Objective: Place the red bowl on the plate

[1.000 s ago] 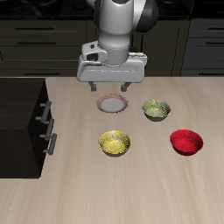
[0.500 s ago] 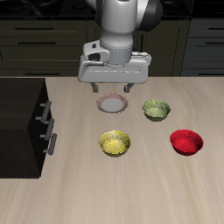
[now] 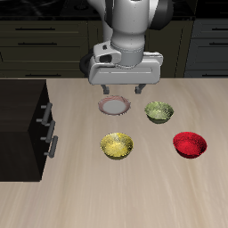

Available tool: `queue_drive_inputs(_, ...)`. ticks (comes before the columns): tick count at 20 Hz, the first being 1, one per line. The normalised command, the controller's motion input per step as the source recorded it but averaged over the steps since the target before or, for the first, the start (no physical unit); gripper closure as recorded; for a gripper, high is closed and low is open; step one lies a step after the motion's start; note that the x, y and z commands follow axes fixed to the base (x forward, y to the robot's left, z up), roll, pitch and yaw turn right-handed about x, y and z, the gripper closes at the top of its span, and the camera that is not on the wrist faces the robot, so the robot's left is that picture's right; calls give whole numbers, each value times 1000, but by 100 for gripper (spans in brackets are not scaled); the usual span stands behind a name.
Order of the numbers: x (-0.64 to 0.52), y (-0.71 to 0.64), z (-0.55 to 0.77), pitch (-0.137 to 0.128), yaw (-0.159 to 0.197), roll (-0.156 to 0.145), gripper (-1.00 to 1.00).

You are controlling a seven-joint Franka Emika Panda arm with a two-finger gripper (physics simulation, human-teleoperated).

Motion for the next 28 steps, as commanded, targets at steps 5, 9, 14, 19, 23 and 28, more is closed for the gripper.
queue_drive_inputs(5, 51, 342, 82, -9, 23, -8, -100)
queue_drive_inputs(9, 44, 262, 107, -21, 11, 45, -100)
queue_drive_inputs(14, 31, 70, 54, -3, -6, 7, -100)
queue_drive_inputs(19, 29, 157, 16, 5, -19, -10, -100)
queue_drive_inputs(23, 21, 253, -35, -4, 17, -11, -100)
queue_drive_inputs(28, -25, 427, 35, -7, 30, 67, -100)
